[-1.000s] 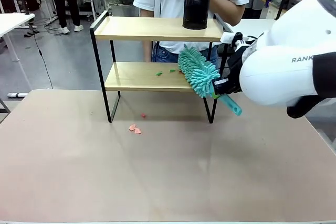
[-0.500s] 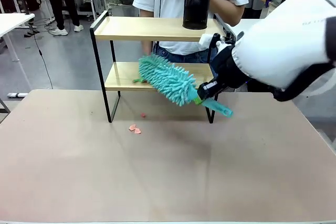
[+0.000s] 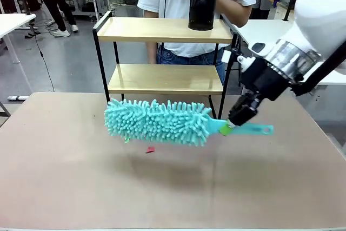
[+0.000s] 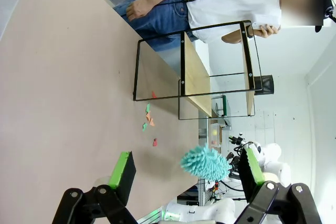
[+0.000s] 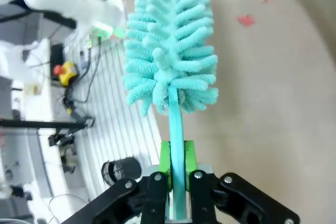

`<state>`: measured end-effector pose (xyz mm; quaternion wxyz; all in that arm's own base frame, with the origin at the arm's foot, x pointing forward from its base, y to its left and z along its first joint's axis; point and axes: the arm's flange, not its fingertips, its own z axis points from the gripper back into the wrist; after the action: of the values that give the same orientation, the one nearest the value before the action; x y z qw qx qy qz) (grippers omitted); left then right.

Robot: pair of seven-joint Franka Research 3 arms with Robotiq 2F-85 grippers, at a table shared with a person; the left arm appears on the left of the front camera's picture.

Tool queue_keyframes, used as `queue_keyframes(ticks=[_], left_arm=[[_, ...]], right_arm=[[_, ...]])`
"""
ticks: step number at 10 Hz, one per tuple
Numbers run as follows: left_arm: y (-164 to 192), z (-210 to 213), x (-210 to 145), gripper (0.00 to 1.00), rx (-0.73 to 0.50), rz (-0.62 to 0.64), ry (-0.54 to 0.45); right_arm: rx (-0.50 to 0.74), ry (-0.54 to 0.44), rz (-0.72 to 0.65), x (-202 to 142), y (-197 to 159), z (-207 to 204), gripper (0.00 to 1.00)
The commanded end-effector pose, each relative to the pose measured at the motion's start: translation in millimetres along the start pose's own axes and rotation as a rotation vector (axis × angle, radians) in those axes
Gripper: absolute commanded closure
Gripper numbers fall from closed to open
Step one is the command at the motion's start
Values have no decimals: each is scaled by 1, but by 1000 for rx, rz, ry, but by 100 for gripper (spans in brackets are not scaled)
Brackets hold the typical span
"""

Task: Clean the shelf.
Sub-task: Clean the remaining tier of the Shelf with the Duster once objects are removed.

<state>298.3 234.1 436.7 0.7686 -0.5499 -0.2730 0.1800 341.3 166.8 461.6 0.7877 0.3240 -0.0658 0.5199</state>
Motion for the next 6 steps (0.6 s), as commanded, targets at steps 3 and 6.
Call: queue_keyframes(ticks=[3, 6], left_arm=[[-2, 1, -1, 0, -10, -11, 6], [-2, 1, -1, 0, -10, -11, 6]], right_arm=[[65, -23, -11, -10, -11, 22, 88], [285, -62, -202, -60, -22, 76, 88]])
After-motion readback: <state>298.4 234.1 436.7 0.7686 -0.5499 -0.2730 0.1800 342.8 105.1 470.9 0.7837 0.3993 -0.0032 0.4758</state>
